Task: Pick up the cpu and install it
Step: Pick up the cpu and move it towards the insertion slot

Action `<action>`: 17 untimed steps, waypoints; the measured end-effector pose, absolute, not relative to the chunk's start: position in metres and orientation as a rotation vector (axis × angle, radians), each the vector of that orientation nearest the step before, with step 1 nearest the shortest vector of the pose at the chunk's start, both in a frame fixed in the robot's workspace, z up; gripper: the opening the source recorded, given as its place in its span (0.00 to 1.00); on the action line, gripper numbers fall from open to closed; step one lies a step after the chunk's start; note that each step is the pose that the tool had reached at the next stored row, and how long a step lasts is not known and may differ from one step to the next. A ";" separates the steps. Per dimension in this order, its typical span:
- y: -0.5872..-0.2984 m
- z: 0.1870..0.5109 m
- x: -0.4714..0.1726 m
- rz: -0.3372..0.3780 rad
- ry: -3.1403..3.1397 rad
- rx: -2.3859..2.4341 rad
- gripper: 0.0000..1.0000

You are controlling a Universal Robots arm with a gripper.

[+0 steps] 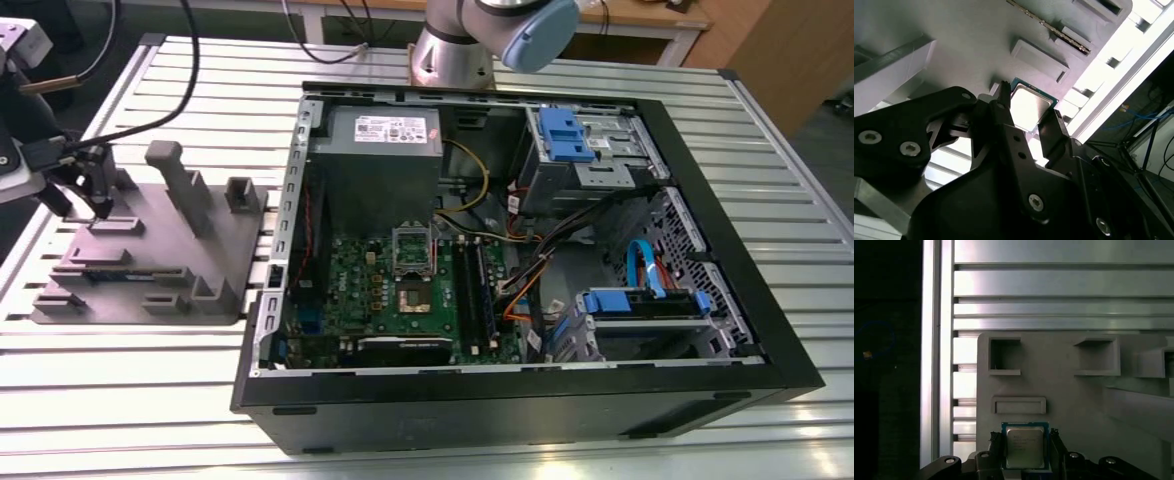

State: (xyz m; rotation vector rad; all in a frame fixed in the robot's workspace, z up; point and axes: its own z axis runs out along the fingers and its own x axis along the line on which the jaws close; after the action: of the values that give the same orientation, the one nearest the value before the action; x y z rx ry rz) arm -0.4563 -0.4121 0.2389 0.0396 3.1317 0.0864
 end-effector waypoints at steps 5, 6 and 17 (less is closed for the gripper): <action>-0.412 0.247 -0.456 0.086 3.132 0.040 0.47; -0.412 0.248 -0.456 0.086 3.132 0.040 0.47; -0.412 0.250 -0.456 0.087 3.132 0.039 0.47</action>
State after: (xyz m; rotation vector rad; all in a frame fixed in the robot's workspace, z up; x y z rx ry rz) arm -0.4563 -0.4121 0.2499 0.0395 3.1317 0.0868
